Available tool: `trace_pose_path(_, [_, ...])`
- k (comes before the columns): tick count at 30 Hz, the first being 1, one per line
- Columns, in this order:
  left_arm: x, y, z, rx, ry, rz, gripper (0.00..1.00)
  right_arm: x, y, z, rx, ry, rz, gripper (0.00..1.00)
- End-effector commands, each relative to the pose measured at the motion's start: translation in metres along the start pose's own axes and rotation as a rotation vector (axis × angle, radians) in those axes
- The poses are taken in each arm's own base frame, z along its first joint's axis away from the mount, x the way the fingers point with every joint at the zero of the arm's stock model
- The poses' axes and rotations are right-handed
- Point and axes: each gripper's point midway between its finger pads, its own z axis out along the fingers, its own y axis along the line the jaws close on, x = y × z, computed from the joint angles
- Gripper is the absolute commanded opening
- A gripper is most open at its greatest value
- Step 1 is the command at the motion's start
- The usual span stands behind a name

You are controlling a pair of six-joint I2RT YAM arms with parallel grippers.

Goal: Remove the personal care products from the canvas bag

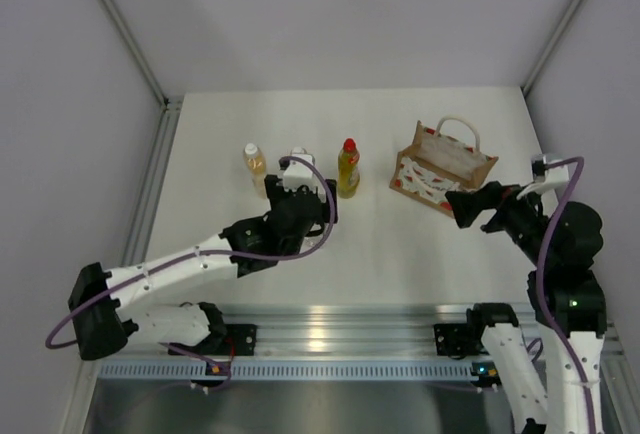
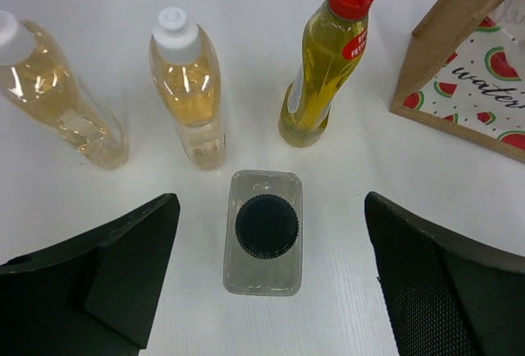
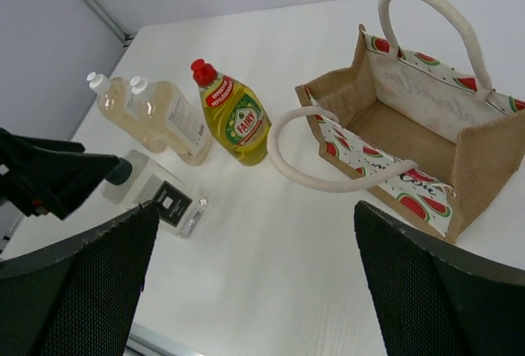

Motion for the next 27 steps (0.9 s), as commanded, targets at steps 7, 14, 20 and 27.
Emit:
trace_pose_path(7, [-0.048,0.074,-0.064,-0.214,0.030,-0.069,0.99,0.002,-0.017,-0.015,0.174,0.046,-0.197,0.99])
trace_pose_path(14, [-0.056,0.148,-0.097,-0.368,0.075,-0.105,0.99,0.013,-0.030,-0.021,0.242,0.072,-0.263,0.99])
trace_pose_path(20, [-0.060,0.211,-0.128,-0.508,0.054,-0.120,0.99,0.014,-0.043,-0.025,0.319,0.069,-0.297,0.99])
trace_pose_path(27, [-0.045,0.221,-0.137,-0.491,0.015,-0.144,0.98,0.012,-0.056,-0.034,0.387,0.026,-0.279,1.00])
